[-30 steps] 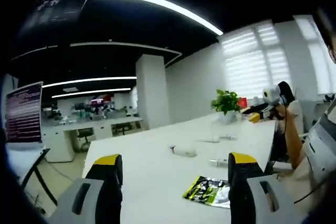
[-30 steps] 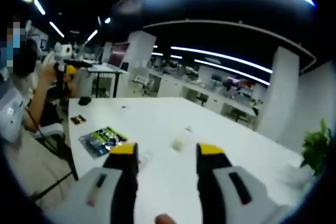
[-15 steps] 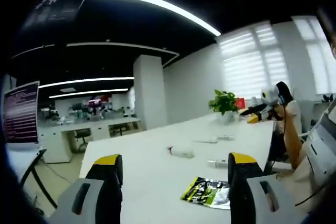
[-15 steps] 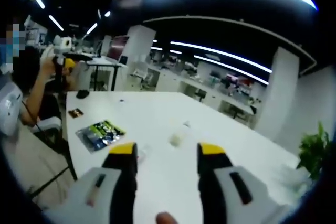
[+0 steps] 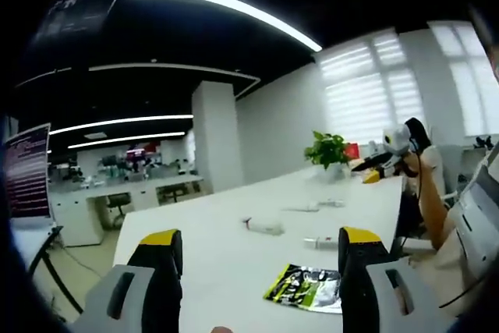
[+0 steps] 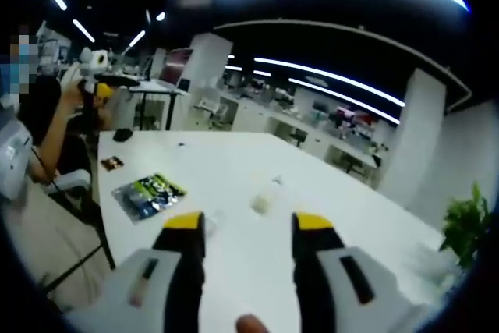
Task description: Arrange the skincare products in the storage area until every visible bottle or jar stands upright without overlapping.
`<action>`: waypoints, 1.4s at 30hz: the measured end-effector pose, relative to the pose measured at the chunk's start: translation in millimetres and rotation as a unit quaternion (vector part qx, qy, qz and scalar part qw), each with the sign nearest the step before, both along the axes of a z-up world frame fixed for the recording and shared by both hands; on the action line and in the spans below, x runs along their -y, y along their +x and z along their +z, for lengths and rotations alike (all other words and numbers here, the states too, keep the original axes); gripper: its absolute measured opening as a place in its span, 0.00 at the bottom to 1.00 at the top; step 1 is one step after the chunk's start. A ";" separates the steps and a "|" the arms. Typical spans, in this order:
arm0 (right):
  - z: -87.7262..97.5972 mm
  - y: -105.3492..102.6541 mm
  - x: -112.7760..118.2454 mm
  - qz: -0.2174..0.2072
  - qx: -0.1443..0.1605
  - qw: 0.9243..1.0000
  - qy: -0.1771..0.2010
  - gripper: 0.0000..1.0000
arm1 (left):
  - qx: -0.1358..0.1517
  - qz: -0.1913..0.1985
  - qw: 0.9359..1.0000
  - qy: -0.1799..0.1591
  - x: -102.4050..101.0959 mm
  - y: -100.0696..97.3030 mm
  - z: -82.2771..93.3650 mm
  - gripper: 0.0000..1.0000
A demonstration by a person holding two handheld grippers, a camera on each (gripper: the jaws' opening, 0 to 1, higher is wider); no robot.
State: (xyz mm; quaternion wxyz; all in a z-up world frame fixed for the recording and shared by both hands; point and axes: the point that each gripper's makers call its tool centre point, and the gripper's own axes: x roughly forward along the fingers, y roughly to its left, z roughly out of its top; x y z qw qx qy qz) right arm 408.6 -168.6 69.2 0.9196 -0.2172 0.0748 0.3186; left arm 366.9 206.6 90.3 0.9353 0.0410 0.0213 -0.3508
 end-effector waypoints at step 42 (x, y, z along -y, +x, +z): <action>20.9 2.9 10.8 -0.015 0.049 0.998 0.020 0.42 | -0.017 -0.008 0.999 0.042 17.7 7.0 -14.2 0.84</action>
